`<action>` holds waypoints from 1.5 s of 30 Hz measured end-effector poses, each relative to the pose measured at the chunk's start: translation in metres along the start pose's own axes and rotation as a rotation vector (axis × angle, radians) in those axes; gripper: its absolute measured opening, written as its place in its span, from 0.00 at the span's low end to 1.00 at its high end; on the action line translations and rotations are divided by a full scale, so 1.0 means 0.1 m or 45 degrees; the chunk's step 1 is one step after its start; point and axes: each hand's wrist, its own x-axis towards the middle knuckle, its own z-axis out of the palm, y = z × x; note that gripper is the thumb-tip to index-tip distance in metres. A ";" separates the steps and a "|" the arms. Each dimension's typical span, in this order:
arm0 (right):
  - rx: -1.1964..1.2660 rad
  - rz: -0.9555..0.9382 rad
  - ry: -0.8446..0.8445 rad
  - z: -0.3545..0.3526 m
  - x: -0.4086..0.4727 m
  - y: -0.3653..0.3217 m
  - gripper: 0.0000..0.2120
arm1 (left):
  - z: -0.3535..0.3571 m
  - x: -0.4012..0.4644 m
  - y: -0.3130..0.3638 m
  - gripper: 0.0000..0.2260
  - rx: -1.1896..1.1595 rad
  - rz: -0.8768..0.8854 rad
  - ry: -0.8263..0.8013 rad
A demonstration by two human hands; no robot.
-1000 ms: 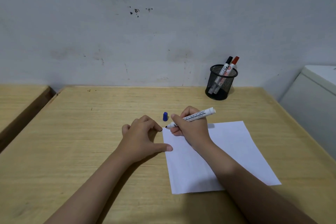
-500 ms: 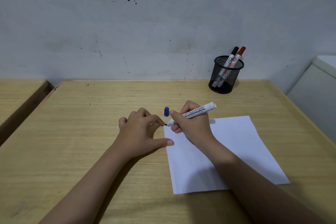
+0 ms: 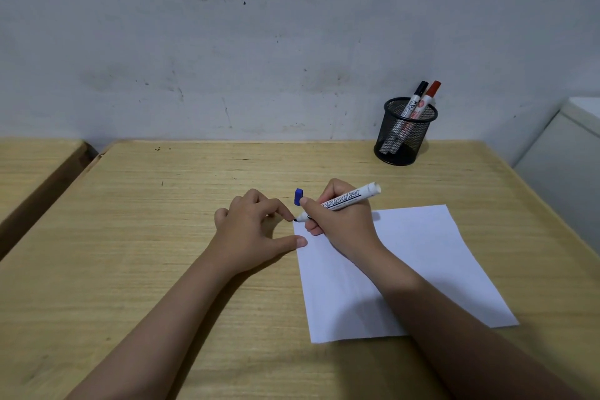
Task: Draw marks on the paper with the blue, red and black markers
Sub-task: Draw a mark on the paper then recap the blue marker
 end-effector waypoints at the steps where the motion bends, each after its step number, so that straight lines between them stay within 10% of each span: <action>1: -0.010 0.003 -0.003 0.00 0.00 0.00 0.15 | 0.00 0.00 0.00 0.24 0.003 0.001 0.003; 22: 0.518 0.167 0.291 -0.09 0.03 -0.12 0.13 | -0.03 0.07 0.08 0.33 -0.077 0.165 -0.068; 30: 0.602 -0.031 0.411 -0.19 -0.05 -0.44 0.12 | -0.01 0.38 0.25 0.09 -0.154 0.120 0.056; 39: 0.405 -0.285 0.488 -0.43 -0.43 -0.79 0.15 | -0.44 -0.01 0.67 0.07 -1.396 -0.052 0.068; 45: 0.382 -0.408 0.485 -0.48 -0.66 -0.92 0.16 | -0.51 -0.36 1.00 0.07 -1.583 0.023 0.006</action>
